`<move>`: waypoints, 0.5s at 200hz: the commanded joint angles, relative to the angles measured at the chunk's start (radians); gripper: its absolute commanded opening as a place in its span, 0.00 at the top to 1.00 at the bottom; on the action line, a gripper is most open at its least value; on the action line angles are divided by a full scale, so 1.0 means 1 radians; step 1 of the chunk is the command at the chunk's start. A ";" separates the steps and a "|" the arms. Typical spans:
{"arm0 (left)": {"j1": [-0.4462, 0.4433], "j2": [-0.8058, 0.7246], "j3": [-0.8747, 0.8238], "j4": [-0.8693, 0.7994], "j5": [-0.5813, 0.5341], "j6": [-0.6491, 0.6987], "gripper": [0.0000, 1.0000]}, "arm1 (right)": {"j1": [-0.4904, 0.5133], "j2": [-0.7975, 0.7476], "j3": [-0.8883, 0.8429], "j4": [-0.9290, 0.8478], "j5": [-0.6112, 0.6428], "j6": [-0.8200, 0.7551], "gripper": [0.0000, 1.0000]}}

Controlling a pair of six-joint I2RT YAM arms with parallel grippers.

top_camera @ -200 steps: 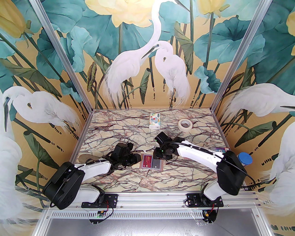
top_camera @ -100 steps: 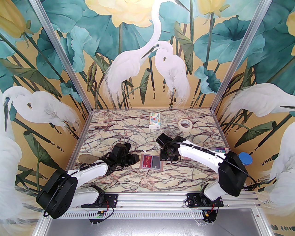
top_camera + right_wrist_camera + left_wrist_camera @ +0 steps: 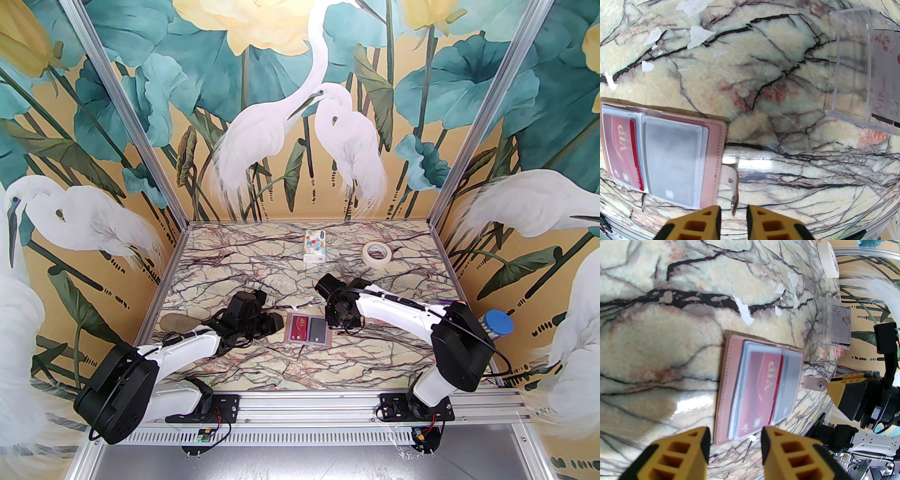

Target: Put the credit cards into the card holder

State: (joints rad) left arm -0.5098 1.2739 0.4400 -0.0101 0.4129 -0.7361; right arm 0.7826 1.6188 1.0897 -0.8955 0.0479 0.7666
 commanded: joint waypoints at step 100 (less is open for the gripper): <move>0.007 0.028 -0.010 0.018 -0.005 0.012 0.59 | -0.003 0.039 -0.033 0.042 -0.019 0.017 0.85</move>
State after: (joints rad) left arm -0.5098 1.2915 0.4397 -0.0048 0.4129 -0.7361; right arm 0.7826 1.6478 1.0645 -0.8677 0.0406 0.7738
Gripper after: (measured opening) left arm 0.415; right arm 0.160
